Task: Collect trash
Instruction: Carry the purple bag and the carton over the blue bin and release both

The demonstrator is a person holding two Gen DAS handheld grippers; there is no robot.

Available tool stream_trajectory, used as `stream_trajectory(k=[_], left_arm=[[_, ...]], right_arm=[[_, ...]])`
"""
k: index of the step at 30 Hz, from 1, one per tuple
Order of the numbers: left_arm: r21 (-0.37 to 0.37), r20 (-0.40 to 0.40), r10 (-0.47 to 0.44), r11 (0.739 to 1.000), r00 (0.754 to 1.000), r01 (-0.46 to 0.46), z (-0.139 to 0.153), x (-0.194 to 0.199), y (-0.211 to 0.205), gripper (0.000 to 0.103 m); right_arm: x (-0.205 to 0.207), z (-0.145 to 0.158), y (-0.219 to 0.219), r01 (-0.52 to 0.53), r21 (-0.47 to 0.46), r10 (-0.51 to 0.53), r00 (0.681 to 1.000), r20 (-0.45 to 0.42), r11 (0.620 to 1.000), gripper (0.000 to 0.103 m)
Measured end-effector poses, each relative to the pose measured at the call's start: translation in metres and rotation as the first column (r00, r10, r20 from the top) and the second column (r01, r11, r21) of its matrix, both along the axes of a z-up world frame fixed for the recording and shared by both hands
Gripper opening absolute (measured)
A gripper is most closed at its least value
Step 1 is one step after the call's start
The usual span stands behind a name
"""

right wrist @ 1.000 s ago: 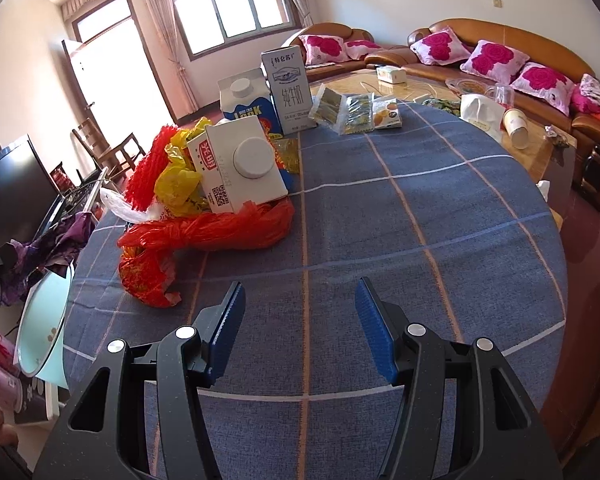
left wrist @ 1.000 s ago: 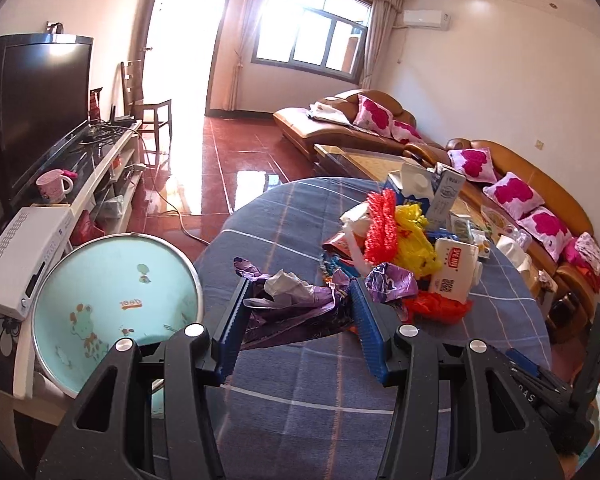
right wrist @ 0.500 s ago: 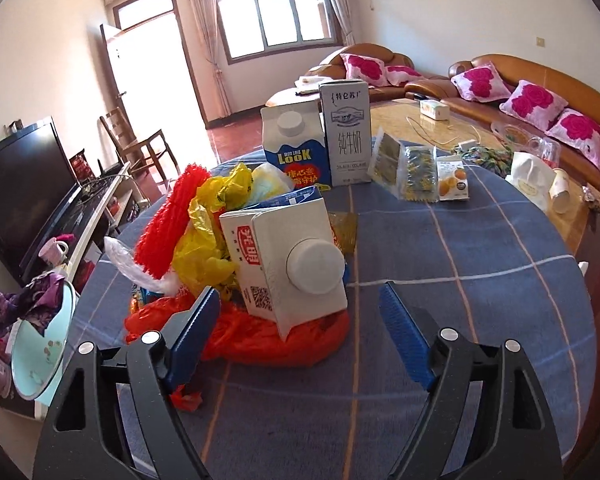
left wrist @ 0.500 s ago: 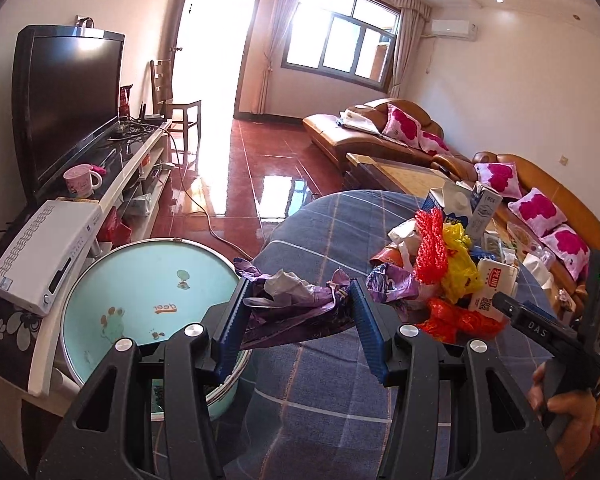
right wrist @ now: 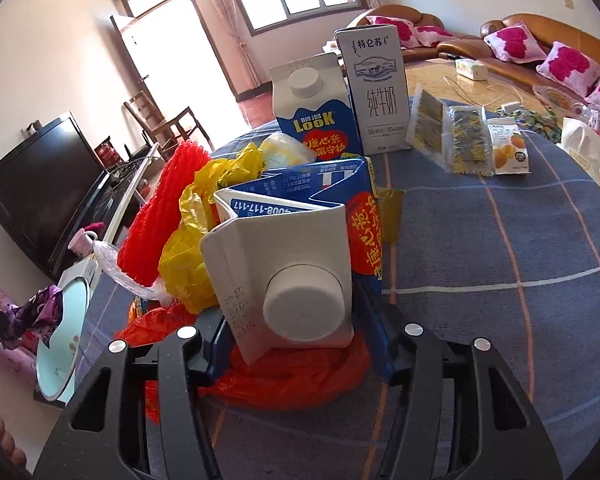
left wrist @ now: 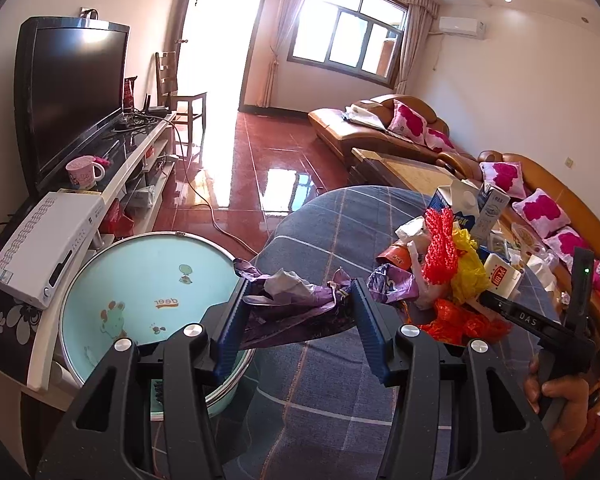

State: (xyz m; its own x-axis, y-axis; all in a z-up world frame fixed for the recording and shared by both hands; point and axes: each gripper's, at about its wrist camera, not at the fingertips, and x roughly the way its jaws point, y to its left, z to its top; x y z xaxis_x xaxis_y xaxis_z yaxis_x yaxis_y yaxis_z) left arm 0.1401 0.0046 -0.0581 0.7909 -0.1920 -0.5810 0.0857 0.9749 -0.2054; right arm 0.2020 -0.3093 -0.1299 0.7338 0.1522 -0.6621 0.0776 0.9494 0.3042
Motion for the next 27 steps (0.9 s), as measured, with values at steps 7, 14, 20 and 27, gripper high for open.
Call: stream_trajectory(k=[7,14,20,27], left_arm=[[0.010,0.024,-0.012,1.000,1.000,0.012,0.005,-0.006,-0.004,0.051],[0.026,0.035,0.007,1.000,0.999,-0.008,0.005,-0.016,0.003,0.051],[0.055,0.049,0.033,0.998,0.998,-0.036,0.006,-0.029,0.017,0.051],[0.070,0.055,0.070,0.995,0.996,-0.074,0.007,-0.044,0.041,0.051]], right_arm=[[-0.042,0.018,0.002,0.031,-0.009,-0.030,0.996,0.087,0.999,0.051],[-0.093,0.037,0.011,0.099,-0.034,-0.092,0.982,0.164,0.995,0.051],[-0.119,0.043,0.035,0.092,-0.045,-0.082,0.981,0.178,0.995,0.051],[-0.126,0.047,0.078,0.008,-0.080,0.006,0.983,0.182,0.997,0.051]])
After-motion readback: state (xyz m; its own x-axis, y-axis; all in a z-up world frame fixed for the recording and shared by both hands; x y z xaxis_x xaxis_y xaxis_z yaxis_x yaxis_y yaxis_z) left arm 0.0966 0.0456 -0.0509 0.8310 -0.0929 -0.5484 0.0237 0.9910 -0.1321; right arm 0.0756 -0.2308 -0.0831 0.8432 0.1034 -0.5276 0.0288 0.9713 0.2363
